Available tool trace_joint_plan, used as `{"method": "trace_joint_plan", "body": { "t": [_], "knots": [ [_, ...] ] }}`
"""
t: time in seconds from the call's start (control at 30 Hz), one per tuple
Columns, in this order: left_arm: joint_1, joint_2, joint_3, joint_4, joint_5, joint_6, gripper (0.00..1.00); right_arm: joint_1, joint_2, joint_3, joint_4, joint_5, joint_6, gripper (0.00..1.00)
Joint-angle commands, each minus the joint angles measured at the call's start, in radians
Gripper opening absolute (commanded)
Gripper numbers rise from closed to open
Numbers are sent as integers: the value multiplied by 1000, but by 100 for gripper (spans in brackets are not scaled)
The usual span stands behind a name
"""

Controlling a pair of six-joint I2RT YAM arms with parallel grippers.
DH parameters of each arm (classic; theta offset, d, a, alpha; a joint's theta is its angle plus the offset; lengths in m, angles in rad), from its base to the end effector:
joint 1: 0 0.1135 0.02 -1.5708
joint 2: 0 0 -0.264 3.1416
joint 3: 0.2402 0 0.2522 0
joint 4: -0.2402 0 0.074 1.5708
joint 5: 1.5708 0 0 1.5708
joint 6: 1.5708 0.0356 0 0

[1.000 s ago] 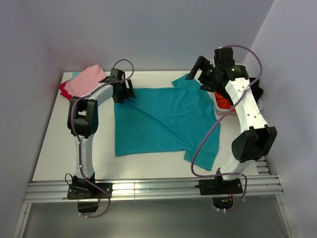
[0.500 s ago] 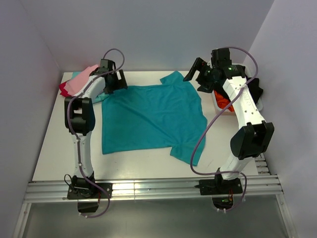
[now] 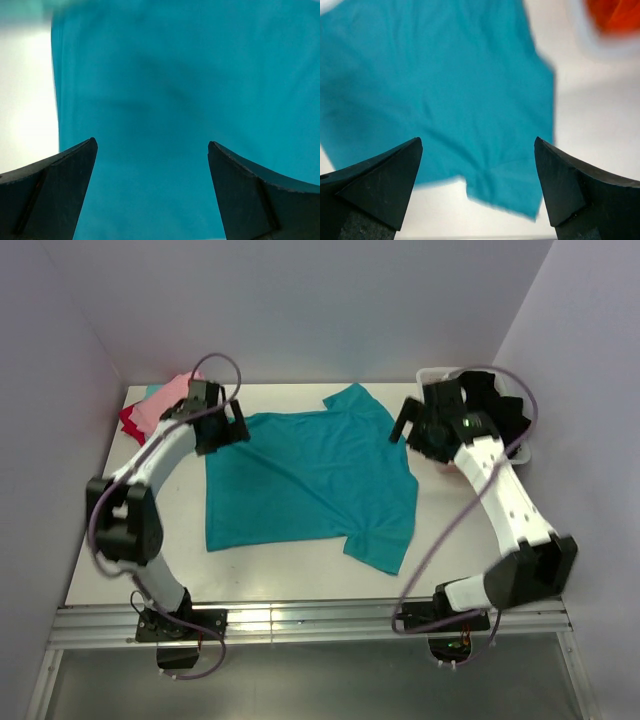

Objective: Fold and stack the t-shirts
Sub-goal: Neatly place the folded tshirt to the corner

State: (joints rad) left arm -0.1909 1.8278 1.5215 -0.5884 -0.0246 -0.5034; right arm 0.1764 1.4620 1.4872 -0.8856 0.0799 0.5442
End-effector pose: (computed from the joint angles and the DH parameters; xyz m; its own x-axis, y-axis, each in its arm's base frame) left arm 0.4001 -0.0764 0.2667 -0.7551 -0.3453 -0.5574 -0.2165 0.9337 -0.2851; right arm 0.3019 0.0509 0.3591 -0.7026 0.3990 -0.5893 0.2806 0.9163 0.2859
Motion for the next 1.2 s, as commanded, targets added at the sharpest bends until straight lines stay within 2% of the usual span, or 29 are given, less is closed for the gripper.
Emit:
{"method": "trace_joint_plan", "body": {
  "t": [0.0, 0.07, 0.17, 0.3, 0.4, 0.47, 0.63, 0.77, 0.87, 1.03, 1.17],
  "knots": [
    [-90, -295, -254, 42, -55, -38, 99, 66, -259, -224, 59, 39, 32, 100],
    [-127, -396, -354, -51, -50, -63, 99, 51, -291, -344, 42, -102, 39, 100],
    [-151, -482, -464, -173, -95, -135, 100, 90, -330, -492, 2, -124, 56, 100],
    [-180, -620, -651, -200, -89, -225, 99, 110, -379, -631, 17, -167, 77, 100],
    [-264, -598, -627, -254, -136, -302, 99, 112, -370, -714, 19, -227, 103, 99],
    [-268, -570, -642, -275, -117, -358, 97, 121, -374, -786, 31, -250, 135, 98],
    [-343, -590, -780, -251, -71, -486, 95, 159, -422, -860, 25, -244, 166, 98],
    [-393, -636, -834, -232, -104, -578, 91, 176, -474, -952, 42, -262, 191, 97],
    [-409, -666, -888, -244, -138, -642, 89, 192, -505, -1002, 66, -270, 215, 96],
    [-421, -720, -876, -304, -225, -759, 84, 213, -508, -1050, 119, -269, 253, 95],
    [-421, -725, -860, -314, -268, -794, 85, 230, -467, -1058, 187, -250, 276, 90]
  ]
}}
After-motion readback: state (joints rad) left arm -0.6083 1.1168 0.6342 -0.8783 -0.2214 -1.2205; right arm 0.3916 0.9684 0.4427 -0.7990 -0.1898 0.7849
